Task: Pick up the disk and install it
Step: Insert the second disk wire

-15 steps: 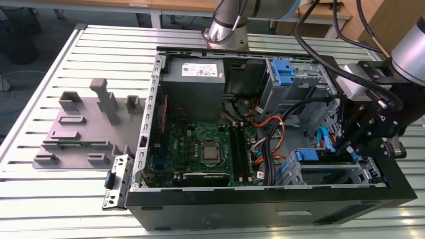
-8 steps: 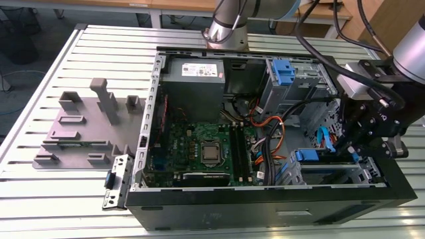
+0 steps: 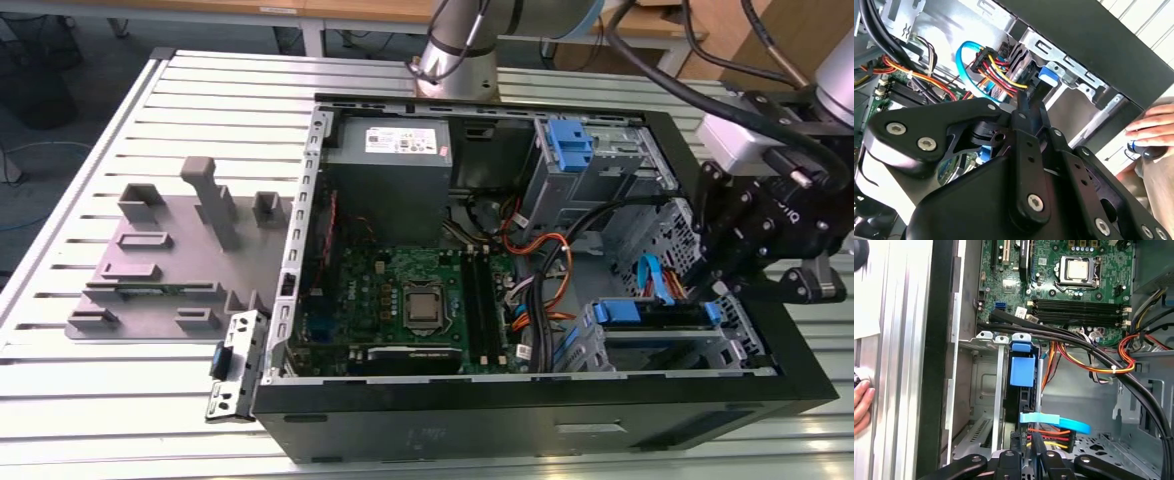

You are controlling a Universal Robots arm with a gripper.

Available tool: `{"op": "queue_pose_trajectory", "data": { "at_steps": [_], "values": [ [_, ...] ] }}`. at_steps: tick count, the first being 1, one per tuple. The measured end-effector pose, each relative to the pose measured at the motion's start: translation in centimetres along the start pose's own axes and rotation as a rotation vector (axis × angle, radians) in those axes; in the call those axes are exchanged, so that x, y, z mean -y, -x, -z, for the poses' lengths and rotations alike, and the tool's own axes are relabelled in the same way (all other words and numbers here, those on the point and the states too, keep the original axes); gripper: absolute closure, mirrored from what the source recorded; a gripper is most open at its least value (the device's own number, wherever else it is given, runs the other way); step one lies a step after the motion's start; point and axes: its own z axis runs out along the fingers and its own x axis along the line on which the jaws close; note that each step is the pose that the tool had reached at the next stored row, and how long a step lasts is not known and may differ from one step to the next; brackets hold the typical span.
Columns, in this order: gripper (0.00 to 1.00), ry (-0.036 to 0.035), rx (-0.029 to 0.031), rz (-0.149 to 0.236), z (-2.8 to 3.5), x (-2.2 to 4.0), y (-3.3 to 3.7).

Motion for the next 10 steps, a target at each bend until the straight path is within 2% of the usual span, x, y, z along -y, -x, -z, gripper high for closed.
{"op": "queue_pose_trajectory", "data": {
  "at_steps": [5, 10],
  "values": [
    [0.77, 0.0, 0.0001, 0.0, 0.65, -0.01, -0.03],
    [0.77, 0.0, 0.0001, 0.0, 0.75, -0.02, -0.03]
  ]
}}
